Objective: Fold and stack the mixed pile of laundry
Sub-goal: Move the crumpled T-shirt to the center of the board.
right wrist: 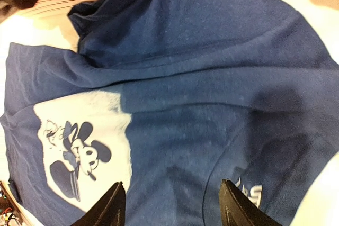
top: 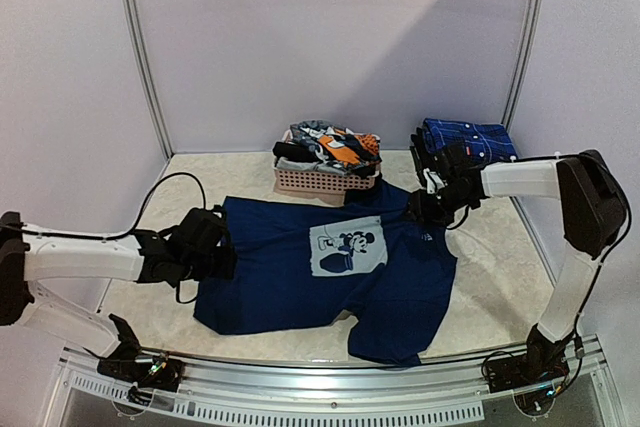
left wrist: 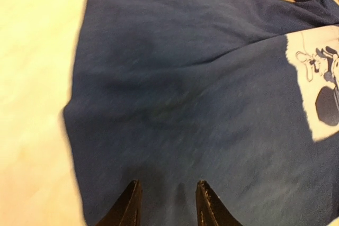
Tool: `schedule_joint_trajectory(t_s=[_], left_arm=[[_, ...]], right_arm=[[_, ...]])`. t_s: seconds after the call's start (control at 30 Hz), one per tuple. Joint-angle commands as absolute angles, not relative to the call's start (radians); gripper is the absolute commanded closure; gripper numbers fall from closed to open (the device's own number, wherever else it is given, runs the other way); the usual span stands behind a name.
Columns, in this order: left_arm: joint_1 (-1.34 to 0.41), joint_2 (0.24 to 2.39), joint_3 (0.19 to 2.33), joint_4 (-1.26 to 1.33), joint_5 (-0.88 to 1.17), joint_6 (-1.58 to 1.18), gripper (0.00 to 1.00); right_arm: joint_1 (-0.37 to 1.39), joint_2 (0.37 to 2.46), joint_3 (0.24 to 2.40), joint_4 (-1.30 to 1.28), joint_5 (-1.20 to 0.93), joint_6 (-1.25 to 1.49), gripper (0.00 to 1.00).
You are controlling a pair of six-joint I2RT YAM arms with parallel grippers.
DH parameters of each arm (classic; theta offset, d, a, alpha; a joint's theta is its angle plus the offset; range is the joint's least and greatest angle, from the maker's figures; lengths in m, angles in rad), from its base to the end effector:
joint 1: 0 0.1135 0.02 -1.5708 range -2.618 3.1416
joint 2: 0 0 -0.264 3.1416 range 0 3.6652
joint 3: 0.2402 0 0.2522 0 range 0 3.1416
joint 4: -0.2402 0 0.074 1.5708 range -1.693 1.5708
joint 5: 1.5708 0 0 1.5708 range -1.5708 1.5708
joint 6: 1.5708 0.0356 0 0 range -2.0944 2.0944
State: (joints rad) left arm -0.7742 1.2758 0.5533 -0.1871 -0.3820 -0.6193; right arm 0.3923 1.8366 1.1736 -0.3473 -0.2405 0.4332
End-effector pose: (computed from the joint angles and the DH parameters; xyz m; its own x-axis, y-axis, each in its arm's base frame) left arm 0.1754 -0.1530 0.1646 -0.7411 -0.0287 -0.6708 0.0675 0.9909 -0.1169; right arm 0.3452 0.1520 0.1728 -0.9153 0.0625 -0.3978 -0.1147 0.9065 0.4063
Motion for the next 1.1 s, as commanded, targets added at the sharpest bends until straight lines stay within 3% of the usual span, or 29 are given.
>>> schedule_joint_trajectory(t_s=[0.0, 0.5, 0.83, 1.07], left_arm=[[-0.793, 1.148, 0.577, -0.506, -0.444, -0.697, 0.64], [-0.876, 1.014, 0.557, -0.851, -0.28, -0.889, 0.62], [-0.931, 1.125, 0.574, -0.795, -0.255, -0.862, 0.55], [-0.954, 1.206, 0.577, -0.749, -0.271, -0.863, 0.56]], right_arm=[[0.397, 1.744, 1.101, -0.304, -0.217, 0.448, 0.38], [0.398, 1.555, 0.894, -0.223, -0.21, 0.491, 0.35], [0.4, 1.497, 0.823, -0.212, -0.2, 0.502, 0.32], [0.4, 1.479, 0.807, -0.213, -0.196, 0.5, 0.32]])
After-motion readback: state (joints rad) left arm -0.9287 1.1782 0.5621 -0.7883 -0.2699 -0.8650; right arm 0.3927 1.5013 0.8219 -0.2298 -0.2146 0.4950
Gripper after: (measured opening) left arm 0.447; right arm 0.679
